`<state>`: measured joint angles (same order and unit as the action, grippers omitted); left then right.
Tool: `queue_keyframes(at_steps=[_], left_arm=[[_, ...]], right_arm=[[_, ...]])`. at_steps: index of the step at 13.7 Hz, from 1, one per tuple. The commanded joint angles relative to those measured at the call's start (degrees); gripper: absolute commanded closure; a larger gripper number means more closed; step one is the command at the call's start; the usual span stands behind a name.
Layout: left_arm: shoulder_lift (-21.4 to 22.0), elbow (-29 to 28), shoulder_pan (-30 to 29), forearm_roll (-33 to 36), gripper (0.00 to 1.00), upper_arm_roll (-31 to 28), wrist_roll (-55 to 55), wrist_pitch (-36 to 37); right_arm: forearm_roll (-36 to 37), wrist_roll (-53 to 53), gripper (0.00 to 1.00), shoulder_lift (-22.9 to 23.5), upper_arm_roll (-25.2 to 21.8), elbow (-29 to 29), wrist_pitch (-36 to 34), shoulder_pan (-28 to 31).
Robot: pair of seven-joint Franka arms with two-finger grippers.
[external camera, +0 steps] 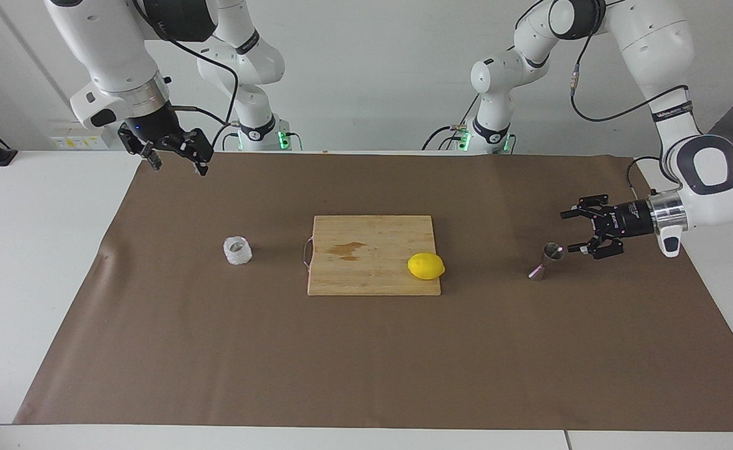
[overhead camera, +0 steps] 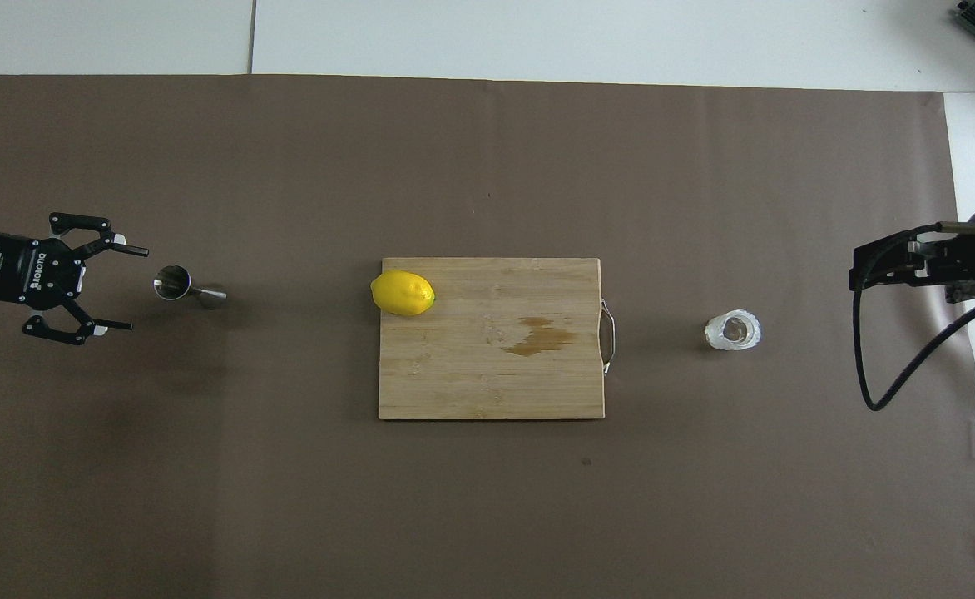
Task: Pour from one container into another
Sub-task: 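Close the left gripper around the small metal cup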
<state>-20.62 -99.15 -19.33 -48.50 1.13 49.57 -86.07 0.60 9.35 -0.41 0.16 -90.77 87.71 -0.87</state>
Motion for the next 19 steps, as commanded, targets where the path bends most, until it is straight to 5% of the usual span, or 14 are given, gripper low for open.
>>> queue_keyframes(at_steps=[1,19], left_arm=[[-1.53,0.8,-0.71,-2.81,0.0,0.37,0.79,-3.12],[-6.54,-0.34,-0.09,-3.18,0.0,0.81,-0.17,-5.94]], right_arm=[[-1.66,-1.53,0.0,0.14,0.28,0.77,-1.13,0.95],[-1.66,-1.44,0.0,0.14,0.28,0.77,-1.13,0.95]])
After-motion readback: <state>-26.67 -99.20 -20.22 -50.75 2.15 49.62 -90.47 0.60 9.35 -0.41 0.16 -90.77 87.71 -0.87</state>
